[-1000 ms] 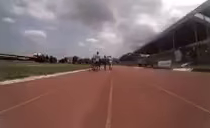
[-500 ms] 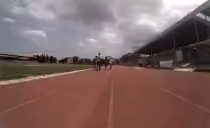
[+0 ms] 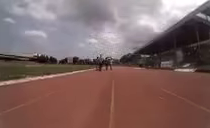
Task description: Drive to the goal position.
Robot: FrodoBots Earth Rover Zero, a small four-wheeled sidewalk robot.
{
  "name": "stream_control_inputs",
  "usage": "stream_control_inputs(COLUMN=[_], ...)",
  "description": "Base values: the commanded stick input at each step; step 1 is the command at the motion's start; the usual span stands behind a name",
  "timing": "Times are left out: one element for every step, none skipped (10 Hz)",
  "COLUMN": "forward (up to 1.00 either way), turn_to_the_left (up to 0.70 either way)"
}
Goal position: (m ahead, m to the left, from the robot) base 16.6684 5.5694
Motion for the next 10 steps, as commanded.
stream_control_inputs(forward=[0.45, 0.45, 0.45, 0.45, 0.45, 0.45, 0.45, 0.45, 0.45, 0.45], turn_to_the_left=[0.0, 0.0, 0.0, 0.0, 0.0, 0.0, 0.0, 0.0, 0.0, 0.0])
